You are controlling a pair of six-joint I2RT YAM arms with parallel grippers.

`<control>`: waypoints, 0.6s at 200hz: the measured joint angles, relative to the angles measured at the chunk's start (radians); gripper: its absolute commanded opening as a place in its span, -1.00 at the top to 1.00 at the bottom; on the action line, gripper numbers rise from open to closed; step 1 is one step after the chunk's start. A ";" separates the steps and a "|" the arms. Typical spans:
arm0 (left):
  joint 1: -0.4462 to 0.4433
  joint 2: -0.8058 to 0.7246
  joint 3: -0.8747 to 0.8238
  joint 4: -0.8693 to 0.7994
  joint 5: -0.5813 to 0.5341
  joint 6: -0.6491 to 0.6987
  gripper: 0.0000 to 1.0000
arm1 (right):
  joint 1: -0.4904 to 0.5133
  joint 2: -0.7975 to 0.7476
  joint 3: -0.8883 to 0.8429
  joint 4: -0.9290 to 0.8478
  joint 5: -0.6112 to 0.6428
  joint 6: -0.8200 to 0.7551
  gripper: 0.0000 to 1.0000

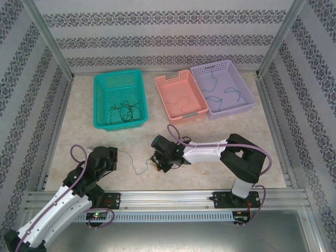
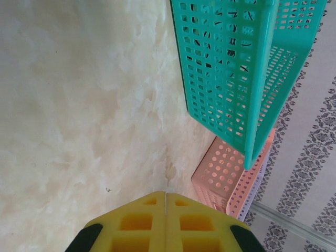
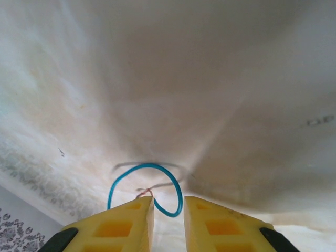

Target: Untangle the cables

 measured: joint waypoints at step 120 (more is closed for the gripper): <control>0.000 0.051 0.097 -0.029 -0.013 0.048 1.00 | -0.031 0.033 0.045 -0.075 -0.002 -0.170 1.00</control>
